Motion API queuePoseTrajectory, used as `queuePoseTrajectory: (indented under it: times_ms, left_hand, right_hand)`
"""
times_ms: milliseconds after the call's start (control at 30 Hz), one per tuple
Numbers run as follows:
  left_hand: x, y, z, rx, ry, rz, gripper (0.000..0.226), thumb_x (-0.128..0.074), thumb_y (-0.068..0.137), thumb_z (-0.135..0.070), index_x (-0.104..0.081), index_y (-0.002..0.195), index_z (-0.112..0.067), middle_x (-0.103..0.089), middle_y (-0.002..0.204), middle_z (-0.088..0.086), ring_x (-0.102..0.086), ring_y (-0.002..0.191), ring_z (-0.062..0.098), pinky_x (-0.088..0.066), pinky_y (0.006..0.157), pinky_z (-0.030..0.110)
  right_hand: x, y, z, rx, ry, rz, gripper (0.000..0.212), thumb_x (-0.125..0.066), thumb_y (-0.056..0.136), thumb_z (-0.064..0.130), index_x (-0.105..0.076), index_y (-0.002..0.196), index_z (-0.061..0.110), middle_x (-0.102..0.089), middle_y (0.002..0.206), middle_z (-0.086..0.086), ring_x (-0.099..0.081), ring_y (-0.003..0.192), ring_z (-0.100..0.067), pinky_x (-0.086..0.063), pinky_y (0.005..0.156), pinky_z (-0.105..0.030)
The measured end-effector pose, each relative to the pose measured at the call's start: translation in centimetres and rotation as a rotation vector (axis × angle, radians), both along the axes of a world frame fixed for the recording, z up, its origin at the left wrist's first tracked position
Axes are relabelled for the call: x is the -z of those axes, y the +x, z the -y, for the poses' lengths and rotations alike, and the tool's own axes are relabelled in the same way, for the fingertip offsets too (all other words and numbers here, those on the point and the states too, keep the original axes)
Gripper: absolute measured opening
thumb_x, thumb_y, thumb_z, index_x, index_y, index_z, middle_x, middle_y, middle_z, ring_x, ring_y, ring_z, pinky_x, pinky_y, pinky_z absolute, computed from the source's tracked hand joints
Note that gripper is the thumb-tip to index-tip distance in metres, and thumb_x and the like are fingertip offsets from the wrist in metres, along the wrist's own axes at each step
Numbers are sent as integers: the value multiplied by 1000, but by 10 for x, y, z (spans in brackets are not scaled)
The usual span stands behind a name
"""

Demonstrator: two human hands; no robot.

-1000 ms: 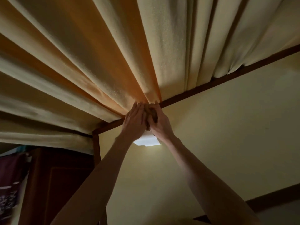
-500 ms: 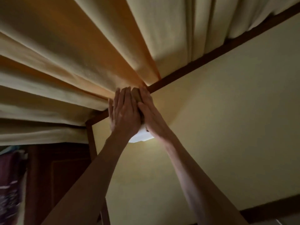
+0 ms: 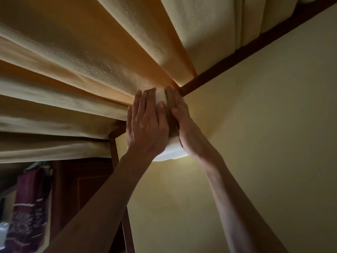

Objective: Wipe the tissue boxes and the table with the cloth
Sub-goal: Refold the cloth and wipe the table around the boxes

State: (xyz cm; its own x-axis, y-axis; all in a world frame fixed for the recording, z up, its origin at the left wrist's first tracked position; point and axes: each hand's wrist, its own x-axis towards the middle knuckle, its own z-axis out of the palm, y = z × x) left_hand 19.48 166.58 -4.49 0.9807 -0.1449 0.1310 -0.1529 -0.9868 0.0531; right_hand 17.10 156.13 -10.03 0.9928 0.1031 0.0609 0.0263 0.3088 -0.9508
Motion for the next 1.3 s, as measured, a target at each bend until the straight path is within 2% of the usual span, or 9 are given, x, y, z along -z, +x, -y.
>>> queuePoseTrajectory:
  times_ms: [100, 233, 467, 567, 633, 767, 900, 1067, 1300]
  left_hand:
    - [-4, -3, 5, -19, -39, -34, 62, -13, 105, -43, -30, 157, -15, -30, 164, 0, -13, 155, 17, -13, 126, 47]
    - [-6, -4, 7, -51, -80, -74, 63, -14, 103, -44, -26, 159, -17, -22, 167, -3, -5, 156, 13, -1, 127, 41]
    - [-2, -4, 5, -55, -80, -66, 64, -13, 103, -45, -25, 160, -19, -20, 168, -4, -4, 156, 10, -1, 127, 40]
    - [-2, -4, 3, -43, -76, -58, 67, -10, 101, -48, -26, 159, -17, -22, 167, -2, -6, 156, 13, -4, 127, 43]
    - [-1, -4, 3, -37, -73, -57, 66, -10, 102, -47, -26, 159, -17, -22, 167, -2, -6, 156, 13, -4, 127, 43]
    - [2, -4, 3, -39, -86, -60, 68, -10, 100, -49, -26, 159, -19, -22, 167, -4, -6, 156, 12, -3, 127, 41]
    - [1, -4, 4, -41, -78, -42, 64, -14, 102, -45, -31, 158, -17, -27, 165, -2, -12, 155, 14, -10, 127, 42]
    - [-1, -1, 1, -32, -79, -27, 66, -15, 101, -47, -35, 156, -15, -32, 163, 1, -17, 155, 16, -15, 126, 44]
    - [-2, 0, 3, -27, -81, -40, 61, -17, 103, -45, -37, 153, -15, -37, 160, 2, -21, 153, 19, -20, 124, 47]
  right_hand:
    - [-7, 33, 7, 13, -95, -97, 62, -15, 102, 37, -26, 160, 21, -21, 169, 3, -17, 156, -10, -13, 128, -41]
    - [7, 42, 5, 16, -147, -126, 56, -14, 104, 43, -34, 156, 39, -25, 166, 14, -20, 154, -7, -12, 126, -52]
    - [5, -8, 5, 2, -135, -63, 52, -12, 110, 38, -6, 162, 40, -1, 169, 24, 7, 154, 5, 2, 129, -48]
    - [3, -50, 6, -42, -102, -16, 48, -14, 114, 27, 3, 153, 49, 8, 155, 49, 10, 148, 16, -13, 126, -61]
    - [7, -66, 5, -27, -103, 10, 49, -13, 113, 26, 3, 147, 58, 9, 150, 55, 11, 149, 14, -11, 127, -59]
    - [15, -49, 1, 9, -112, 26, 47, -10, 110, 39, 1, 149, 61, 6, 160, 43, 8, 154, 4, -8, 128, -53]
    - [23, -1, -1, 24, -104, -17, 49, -14, 111, 37, -9, 160, 45, -10, 167, 23, -5, 157, -3, -9, 128, -53]
    - [25, 40, -1, 26, -95, -109, 50, -18, 107, 46, -21, 156, 52, -20, 165, 26, -13, 154, 1, -10, 127, -50]
    - [43, -20, -2, 19, -158, -36, 53, -13, 111, 34, -5, 163, 34, -11, 170, 12, -8, 158, -11, -14, 127, -56]
